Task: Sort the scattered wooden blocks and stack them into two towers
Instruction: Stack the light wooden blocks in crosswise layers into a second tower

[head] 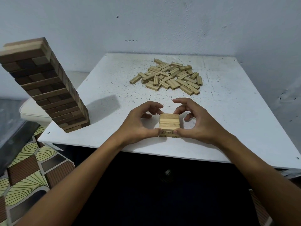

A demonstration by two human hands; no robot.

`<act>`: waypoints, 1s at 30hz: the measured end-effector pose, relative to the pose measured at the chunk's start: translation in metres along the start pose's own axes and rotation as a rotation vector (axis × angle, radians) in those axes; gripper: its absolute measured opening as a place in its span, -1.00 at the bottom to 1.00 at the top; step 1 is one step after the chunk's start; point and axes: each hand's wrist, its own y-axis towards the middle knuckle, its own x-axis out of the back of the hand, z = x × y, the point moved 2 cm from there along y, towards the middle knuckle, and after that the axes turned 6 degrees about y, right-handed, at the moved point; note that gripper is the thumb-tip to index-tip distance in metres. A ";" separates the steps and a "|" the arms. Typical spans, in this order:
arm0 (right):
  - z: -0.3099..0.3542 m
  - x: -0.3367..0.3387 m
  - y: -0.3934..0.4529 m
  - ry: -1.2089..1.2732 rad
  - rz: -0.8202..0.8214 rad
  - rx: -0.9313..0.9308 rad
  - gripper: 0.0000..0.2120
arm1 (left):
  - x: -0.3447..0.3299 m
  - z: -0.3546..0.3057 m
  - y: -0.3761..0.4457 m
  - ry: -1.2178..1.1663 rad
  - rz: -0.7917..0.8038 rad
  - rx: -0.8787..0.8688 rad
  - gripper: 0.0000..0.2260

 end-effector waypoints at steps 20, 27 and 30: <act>0.000 0.001 -0.001 -0.017 0.024 0.006 -0.25 | -0.001 0.005 -0.001 -0.033 0.031 -0.030 -0.55; -0.004 0.010 0.012 0.042 -0.009 -0.018 -0.41 | 0.008 0.006 0.015 -0.103 -0.049 0.046 -0.68; -0.013 0.019 0.032 -0.003 -0.065 -0.035 -0.45 | 0.015 0.016 0.040 0.020 -0.131 0.082 -0.72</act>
